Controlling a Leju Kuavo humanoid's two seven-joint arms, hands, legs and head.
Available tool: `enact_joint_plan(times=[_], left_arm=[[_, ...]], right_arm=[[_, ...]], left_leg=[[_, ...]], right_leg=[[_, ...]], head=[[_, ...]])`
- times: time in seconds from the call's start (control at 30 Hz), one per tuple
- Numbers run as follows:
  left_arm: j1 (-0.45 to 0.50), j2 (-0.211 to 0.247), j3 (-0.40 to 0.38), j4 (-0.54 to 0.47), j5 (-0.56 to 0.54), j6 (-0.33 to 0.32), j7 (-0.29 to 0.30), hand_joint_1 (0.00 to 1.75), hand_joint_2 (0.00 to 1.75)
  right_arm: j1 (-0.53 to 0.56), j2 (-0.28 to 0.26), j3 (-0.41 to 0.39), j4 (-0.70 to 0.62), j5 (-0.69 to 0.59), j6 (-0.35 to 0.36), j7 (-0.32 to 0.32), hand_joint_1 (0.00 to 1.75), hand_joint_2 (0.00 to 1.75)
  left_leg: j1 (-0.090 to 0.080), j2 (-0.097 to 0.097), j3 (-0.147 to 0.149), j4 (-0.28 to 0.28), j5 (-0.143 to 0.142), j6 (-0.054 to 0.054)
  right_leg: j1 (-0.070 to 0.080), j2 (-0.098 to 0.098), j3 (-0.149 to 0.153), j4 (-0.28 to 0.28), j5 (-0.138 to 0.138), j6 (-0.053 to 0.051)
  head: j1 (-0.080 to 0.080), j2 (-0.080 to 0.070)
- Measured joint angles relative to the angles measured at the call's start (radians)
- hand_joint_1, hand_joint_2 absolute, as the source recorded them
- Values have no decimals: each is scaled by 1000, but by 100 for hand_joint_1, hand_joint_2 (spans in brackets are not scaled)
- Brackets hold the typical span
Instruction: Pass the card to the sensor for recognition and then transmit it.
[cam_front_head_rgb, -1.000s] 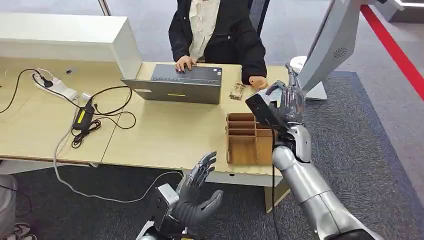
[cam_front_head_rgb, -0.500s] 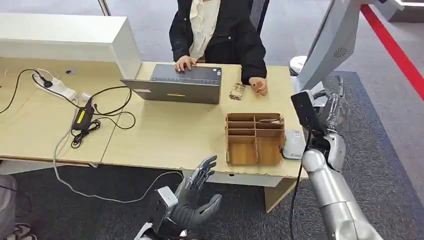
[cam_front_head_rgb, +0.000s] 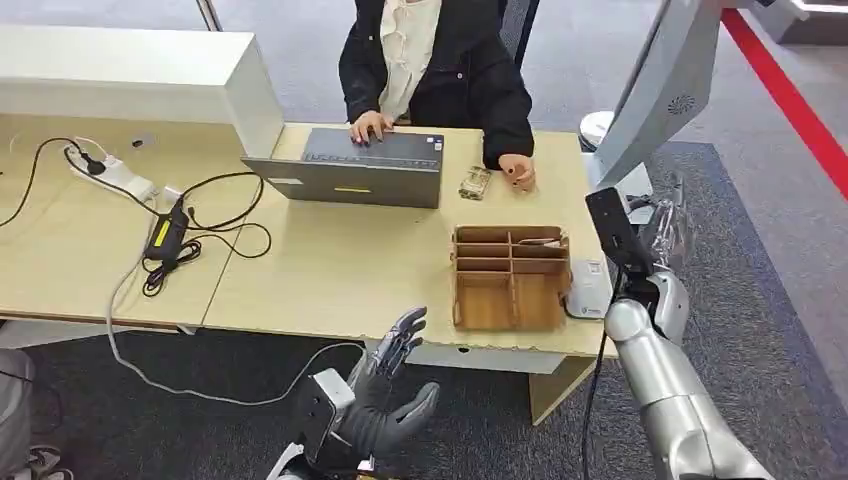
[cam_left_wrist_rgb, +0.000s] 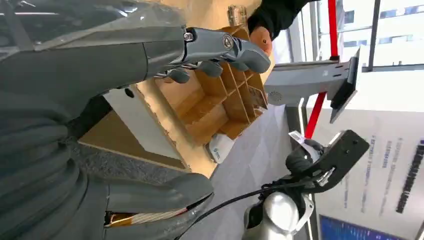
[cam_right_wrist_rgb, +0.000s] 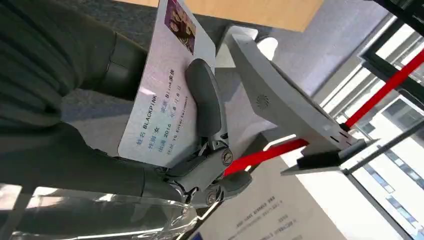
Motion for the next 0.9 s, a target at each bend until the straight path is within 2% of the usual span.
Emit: enact_joint_plan(times=[0.37, 0.9], left_arm=[[1, 5, 0, -11, 2, 0, 0, 0, 175], [17, 13, 0, -29, -5, 3, 2, 0, 175]], right_arm=[[-10, 2, 21, 135, -47, 0, 2, 175, 175], [-10, 1, 27, 227, -45, 0, 7, 175, 175]], left_leg=[[0, 0, 0, 0, 0, 0], [0, 0, 0, 0, 0, 0]], right_leg=[[0, 0, 0, 0, 0, 0], [0, 0, 0, 0, 0, 0]], head=[[0, 0], [0, 0]])
